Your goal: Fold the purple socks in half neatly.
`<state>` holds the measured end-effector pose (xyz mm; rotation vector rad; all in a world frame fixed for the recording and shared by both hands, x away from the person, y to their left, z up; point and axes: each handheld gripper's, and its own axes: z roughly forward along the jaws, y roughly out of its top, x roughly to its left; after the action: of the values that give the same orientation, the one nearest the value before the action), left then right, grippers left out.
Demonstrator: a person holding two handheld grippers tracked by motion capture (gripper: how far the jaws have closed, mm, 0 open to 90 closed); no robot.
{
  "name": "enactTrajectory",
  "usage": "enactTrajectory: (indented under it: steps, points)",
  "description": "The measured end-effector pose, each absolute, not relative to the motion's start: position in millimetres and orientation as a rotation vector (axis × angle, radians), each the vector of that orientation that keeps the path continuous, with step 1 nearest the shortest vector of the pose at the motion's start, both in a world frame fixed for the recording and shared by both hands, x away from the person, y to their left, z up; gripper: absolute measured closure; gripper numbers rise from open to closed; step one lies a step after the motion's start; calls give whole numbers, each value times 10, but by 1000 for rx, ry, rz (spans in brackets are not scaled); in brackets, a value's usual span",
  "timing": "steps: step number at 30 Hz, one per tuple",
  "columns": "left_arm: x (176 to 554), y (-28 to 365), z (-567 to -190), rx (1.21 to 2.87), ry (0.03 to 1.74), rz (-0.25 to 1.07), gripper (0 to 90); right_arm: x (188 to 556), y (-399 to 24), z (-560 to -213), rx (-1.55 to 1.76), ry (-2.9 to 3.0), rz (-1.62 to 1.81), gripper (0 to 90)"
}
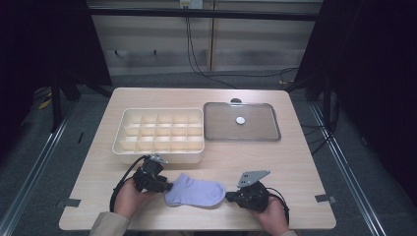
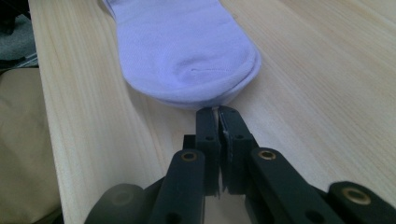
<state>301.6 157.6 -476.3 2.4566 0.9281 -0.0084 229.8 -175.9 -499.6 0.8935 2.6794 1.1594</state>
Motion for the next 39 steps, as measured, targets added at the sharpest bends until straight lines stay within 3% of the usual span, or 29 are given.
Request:
enactTrajectory:
  steps: [6,7,10,39]
  points:
    - [2985,1529,-4751,2500,893,11,722,2300,-1753,-4994,891,2678,1151,875]
    - [2989,1522,-4751,2498,893,-27,781,2302,-1750,-4994,892,2677,1152,876]
    - [2997,1515,-4749,2497,897,-52,811,2301,-1745,-4993,893,2677,1151,877]
    - [2997,1568,-4477,2413,861,-231,824,2312,-1719,-4998,921,2670,1160,879]
